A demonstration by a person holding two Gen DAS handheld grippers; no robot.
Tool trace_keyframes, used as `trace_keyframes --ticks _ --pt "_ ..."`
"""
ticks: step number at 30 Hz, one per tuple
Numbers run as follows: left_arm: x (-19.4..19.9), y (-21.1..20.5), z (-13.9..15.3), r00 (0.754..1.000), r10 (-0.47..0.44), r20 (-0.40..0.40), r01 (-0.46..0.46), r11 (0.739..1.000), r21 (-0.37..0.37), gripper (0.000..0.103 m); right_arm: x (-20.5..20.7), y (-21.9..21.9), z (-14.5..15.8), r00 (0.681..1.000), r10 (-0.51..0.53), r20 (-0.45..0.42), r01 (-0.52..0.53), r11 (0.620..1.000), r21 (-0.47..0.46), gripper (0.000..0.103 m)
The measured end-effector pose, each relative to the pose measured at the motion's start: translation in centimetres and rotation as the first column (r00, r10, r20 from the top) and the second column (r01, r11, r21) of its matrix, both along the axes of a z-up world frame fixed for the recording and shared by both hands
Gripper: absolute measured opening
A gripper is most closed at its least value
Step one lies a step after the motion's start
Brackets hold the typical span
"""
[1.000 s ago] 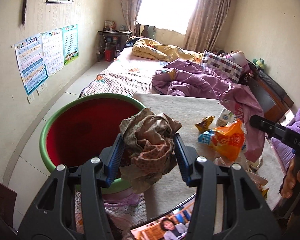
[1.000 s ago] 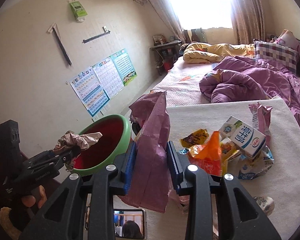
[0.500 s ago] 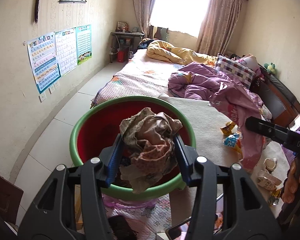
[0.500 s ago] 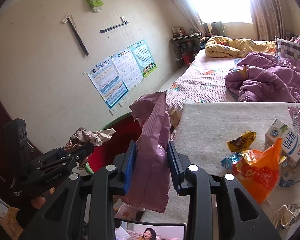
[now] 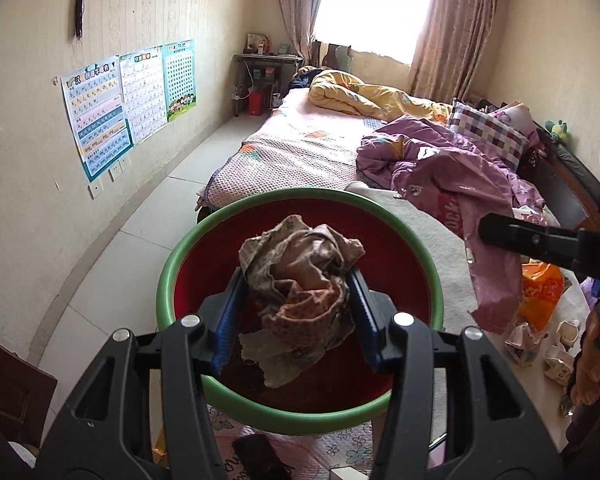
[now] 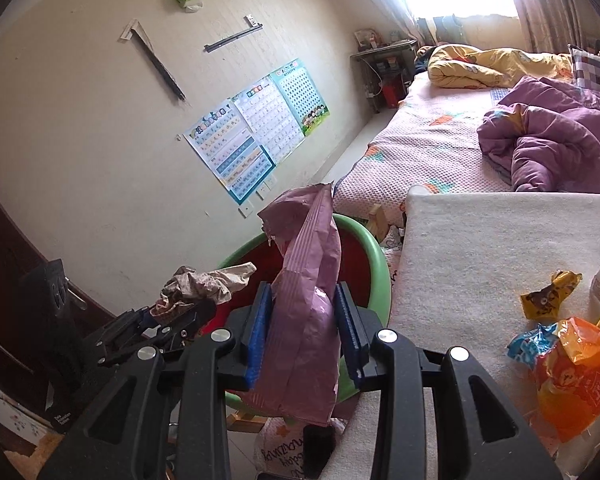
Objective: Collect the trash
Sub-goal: 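Carry both items over the red bucket and open both tools to drop them, then grasp the pink-and-white carton wrapper with the right tool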
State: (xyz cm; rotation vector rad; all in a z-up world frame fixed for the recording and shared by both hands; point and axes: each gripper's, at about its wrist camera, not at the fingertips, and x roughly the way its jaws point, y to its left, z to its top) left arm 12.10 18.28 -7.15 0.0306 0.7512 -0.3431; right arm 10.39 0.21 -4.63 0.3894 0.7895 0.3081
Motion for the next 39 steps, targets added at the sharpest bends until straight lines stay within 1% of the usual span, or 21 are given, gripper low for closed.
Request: trace_keyframes --ticks 5,6,7,8,9,10,11,15,19,24,29,32,35,39 --pt "0.8 -0.3 -0.6 1.0 0.007 -0.027 -0.007 1.0 -0.002 0.05 1.6 0.4 -0.4 1.0 0.007 -0.02 -0.007 1.0 0.008 0.033" --pt "0.9 -0.3 -0.6 1.0 0.011 -0.029 -0.011 1.0 0.001 0.051 1.8 0.5 -0.4 1.0 0.01 -0.021 -0.01 1.0 0.007 0.036" --pt "1.0 -0.3 -0.7 0.999 0.017 -0.028 -0.017 1.0 0.005 0.054 1.9 0.6 -0.4 1.0 0.016 -0.021 -0.016 1.0 0.009 0.039" --pt "1.2 -0.2 -0.7 0.999 0.029 -0.023 -0.029 1.0 0.013 0.063 2.1 0.8 -0.5 1.0 0.023 -0.021 -0.023 1.0 0.013 0.045" --pt "1.3 -0.2 -0.7 0.999 0.042 -0.018 -0.041 0.999 0.022 0.069 2.2 0.9 -0.4 0.999 0.026 -0.019 -0.026 1.0 0.013 0.055" --pt "1.3 -0.2 -0.7 0.999 0.047 -0.014 -0.047 0.999 0.025 0.076 2.2 0.9 -0.4 1.0 0.026 -0.014 -0.026 1.0 0.01 0.057" --pt "1.3 -0.1 -0.7 0.998 0.056 -0.006 -0.056 0.998 0.03 0.08 2.1 0.9 -0.3 1.0 0.026 -0.009 -0.026 1.0 0.007 0.058" --pt "1.2 0.4 -0.5 0.996 0.086 0.014 -0.087 0.996 0.026 0.082 1.5 0.5 0.4 1.0 0.013 0.009 -0.013 1.0 -0.005 0.058" --pt "0.7 0.5 0.3 0.994 0.097 0.051 -0.098 0.995 0.018 0.082 0.0 -0.7 1.5 0.998 -0.014 0.056 0.015 1.0 -0.012 0.059" --pt "-1.0 -0.6 1.3 0.992 0.077 0.101 -0.078 0.997 0.0 0.082 -2.4 -1.7 3.4 0.992 -0.035 0.125 0.04 0.998 -0.045 0.059" --pt "-2.1 -1.8 1.8 0.993 0.05 0.107 -0.047 0.998 -0.031 0.082 -4.8 -2.2 4.3 0.985 -0.038 0.168 0.052 0.996 -0.078 0.06" --pt "-2.8 -2.5 1.9 0.995 0.034 0.098 -0.03 0.999 -0.04 0.082 -6.5 -2.3 4.2 0.983 -0.034 0.18 0.052 0.994 -0.098 0.063" --pt "-3.8 -3.2 1.6 0.996 0.021 0.085 -0.017 0.998 -0.057 0.083 -8.1 -3.0 3.6 0.983 -0.045 0.175 0.066 0.991 -0.114 0.063" --pt "-4.7 -4.6 0.5 0.999 0.0 0.047 0.003 0.998 -0.058 0.083 -9.6 -4.2 1.2 0.991 -0.07 0.11 0.082 0.991 -0.108 0.064"
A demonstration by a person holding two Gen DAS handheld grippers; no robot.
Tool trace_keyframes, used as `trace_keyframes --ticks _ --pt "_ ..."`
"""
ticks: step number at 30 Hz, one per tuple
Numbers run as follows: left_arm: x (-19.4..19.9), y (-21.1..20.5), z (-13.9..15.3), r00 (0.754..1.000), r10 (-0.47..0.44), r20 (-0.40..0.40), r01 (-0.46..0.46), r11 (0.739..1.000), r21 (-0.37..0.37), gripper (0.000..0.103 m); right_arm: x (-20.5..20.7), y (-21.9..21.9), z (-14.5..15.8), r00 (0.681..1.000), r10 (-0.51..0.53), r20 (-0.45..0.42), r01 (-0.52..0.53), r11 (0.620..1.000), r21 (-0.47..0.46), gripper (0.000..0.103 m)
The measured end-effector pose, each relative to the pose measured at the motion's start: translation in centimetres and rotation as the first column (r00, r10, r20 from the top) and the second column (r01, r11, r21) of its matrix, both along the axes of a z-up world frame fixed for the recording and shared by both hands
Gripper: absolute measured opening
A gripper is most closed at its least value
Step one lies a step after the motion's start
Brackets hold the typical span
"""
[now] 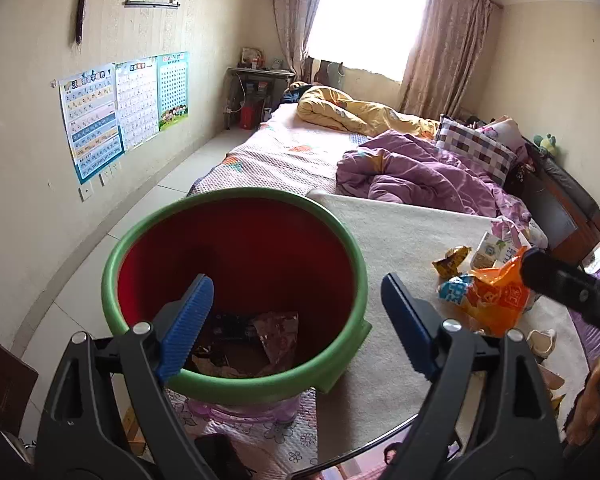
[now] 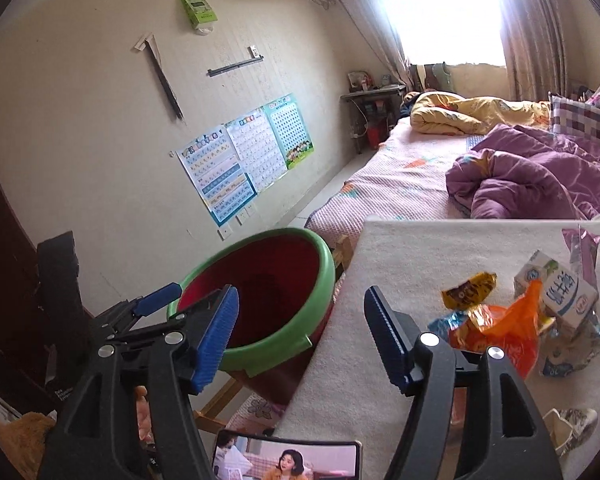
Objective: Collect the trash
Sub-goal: 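Grasp the pink-and-white carton wrapper with the right tool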
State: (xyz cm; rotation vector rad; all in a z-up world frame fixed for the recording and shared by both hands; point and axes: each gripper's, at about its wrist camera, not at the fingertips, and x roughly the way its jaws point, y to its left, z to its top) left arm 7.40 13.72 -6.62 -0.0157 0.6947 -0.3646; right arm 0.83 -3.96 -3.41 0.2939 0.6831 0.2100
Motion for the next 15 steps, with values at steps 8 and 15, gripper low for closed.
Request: trace_keyframes --ticks 8,15 --pt "-1.6 -4.0 0.3 0.998 -0.057 -0.001 0.057 0.998 -0.003 0.083 -3.5 -6.1 -0.1 0.995 -0.098 -0.021 0.097 0.995 -0.026 0.064" --pt "-4.4 -9.3 0.3 0.989 -0.141 -0.038 0.14 0.99 -0.022 0.083 -7.3 -14.1 -1.1 0.987 -0.13 -0.097 0.115 0.983 -0.145 0.064"
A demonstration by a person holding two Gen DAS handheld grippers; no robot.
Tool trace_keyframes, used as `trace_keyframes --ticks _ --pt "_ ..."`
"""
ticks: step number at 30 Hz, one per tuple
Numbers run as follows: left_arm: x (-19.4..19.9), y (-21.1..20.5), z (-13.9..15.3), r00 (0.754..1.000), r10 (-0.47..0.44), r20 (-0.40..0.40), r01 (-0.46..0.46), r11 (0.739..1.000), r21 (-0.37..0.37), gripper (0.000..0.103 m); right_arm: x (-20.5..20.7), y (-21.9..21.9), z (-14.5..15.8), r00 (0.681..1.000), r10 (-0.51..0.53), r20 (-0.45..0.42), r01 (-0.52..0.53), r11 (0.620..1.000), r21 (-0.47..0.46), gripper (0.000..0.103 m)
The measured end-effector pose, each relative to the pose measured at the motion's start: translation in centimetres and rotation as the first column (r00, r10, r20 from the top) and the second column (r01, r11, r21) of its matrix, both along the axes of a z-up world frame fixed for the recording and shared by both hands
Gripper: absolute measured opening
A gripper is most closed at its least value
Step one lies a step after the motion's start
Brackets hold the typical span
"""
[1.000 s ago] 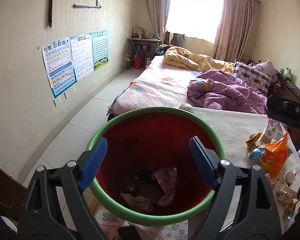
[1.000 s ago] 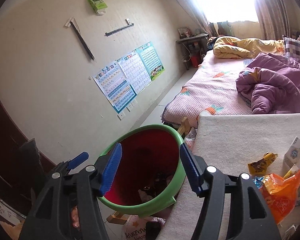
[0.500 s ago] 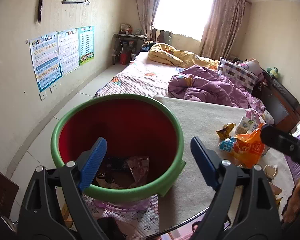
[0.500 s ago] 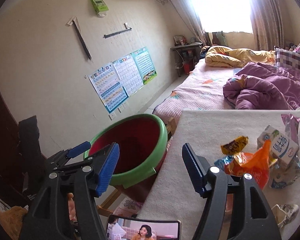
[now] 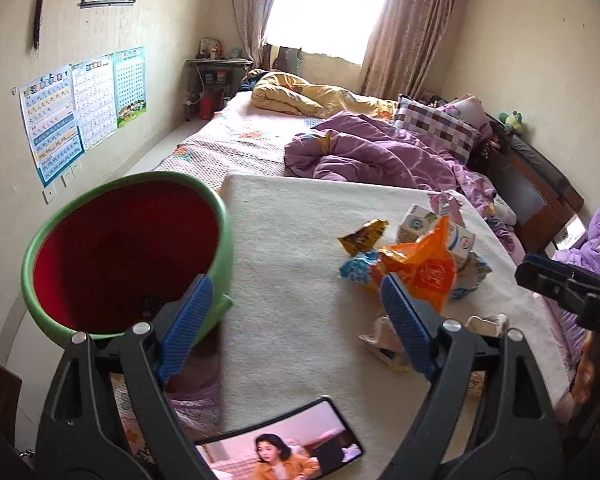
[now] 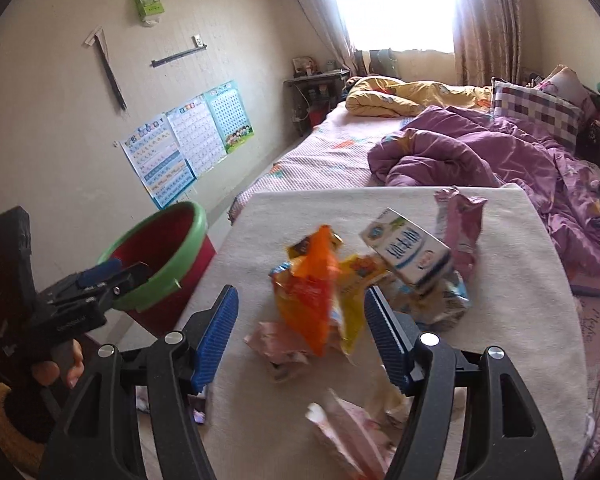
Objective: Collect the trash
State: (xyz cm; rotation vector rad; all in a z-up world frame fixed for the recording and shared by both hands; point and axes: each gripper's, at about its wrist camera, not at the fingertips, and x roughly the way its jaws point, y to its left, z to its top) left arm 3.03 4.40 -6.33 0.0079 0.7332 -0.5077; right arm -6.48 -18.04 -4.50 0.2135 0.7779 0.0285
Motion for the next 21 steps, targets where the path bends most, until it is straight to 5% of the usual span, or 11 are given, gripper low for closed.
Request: trace_keyframes --ticks 6,13,17,21 --pt "-2.3 -3.6 -1.4 0.998 -0.029 -0.054 0.03 0.999 0.013 0.083 -2.3 -2.7 -4.1 0.982 0.089 -0.169 -0.084 0.996 0.038 0.064" --pt "-5.6 -5.5 -2.5 0.996 -0.031 -0.082 0.034 0.999 0.036 0.083 -3.0 -2.0 -8.9 0.915 0.247 -0.32 -0.218 0.968 0.125 0.053" --pt "-7.0 -5.9 -3.3 0.994 -0.02 -0.108 0.026 0.998 0.057 0.083 -3.2 -1.7 -10.2 0.894 0.312 -0.321 -0.269 0.948 0.173 0.026" --pt "-7.7 -5.9 -3.8 0.99 0.014 -0.142 -0.006 0.999 0.053 0.083 -2.7 -1.8 -9.2 0.916 0.307 -0.26 -0.274 0.949 0.154 0.014"
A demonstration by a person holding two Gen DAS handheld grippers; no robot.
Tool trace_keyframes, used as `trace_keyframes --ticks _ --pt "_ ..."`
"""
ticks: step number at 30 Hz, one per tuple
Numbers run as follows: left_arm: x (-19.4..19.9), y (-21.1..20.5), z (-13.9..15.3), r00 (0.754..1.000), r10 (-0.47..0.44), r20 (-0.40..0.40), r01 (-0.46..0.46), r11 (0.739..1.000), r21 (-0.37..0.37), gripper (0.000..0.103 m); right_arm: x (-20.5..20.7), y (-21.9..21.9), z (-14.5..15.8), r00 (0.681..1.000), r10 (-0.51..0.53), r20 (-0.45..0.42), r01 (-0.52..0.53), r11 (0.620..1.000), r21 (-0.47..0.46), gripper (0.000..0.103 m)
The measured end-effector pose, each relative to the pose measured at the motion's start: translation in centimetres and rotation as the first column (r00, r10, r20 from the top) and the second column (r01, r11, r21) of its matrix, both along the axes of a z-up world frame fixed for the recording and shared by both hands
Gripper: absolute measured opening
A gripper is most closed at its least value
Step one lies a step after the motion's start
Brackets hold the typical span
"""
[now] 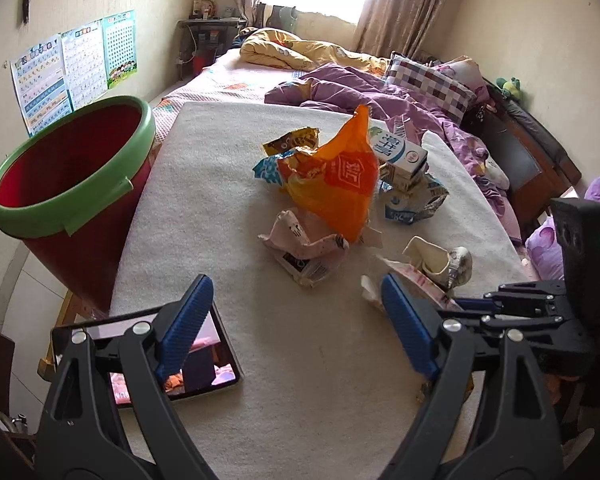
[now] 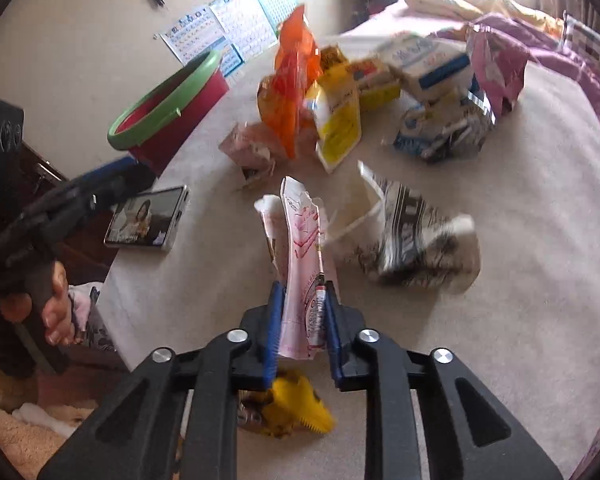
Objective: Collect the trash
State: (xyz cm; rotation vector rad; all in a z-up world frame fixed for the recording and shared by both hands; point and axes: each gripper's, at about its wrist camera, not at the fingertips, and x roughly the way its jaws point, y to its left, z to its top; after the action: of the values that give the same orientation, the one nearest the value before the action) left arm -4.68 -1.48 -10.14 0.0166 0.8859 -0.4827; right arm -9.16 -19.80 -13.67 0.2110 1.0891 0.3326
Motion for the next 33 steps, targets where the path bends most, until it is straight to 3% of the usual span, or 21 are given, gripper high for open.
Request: trace_keyframes --ticks 7,14,20,23,33 --pt "-1.4 -1.8 -1.2 0.998 0.033 -0.061 -0.034 0.999 -0.018 0.083 0.9 -0.2 0.5 0.998 -0.016 0.054 0.017 1.0 -0.026 0.014" --pt "-2.6 -3.9 -1.5 0.999 -0.001 -0.045 0.001 1.0 0.007 0.083 0.9 -0.8 0.5 0.998 -0.017 0.066 0.02 0.999 -0.041 0.014" --pt "1.8 -2.7 -1.4 0.993 0.114 -0.042 -0.115 0.993 -0.005 0.083 0.8 -1.5 0.8 0.997 -0.02 0.08 0.024 0.998 -0.055 0.014" --pt "4.9 -2.5 -2.2 0.983 0.158 -0.092 -0.16 0.987 -0.015 0.083 0.7 -1.6 0.6 0.997 -0.019 0.069 0.022 0.998 -0.053 0.014" --pt "8.6 -4.4 -5.6 0.971 0.115 -0.211 -0.11 0.993 0.033 0.083 0.7 -1.5 -0.1 0.999 -0.021 0.038 0.022 0.999 -0.032 0.023"
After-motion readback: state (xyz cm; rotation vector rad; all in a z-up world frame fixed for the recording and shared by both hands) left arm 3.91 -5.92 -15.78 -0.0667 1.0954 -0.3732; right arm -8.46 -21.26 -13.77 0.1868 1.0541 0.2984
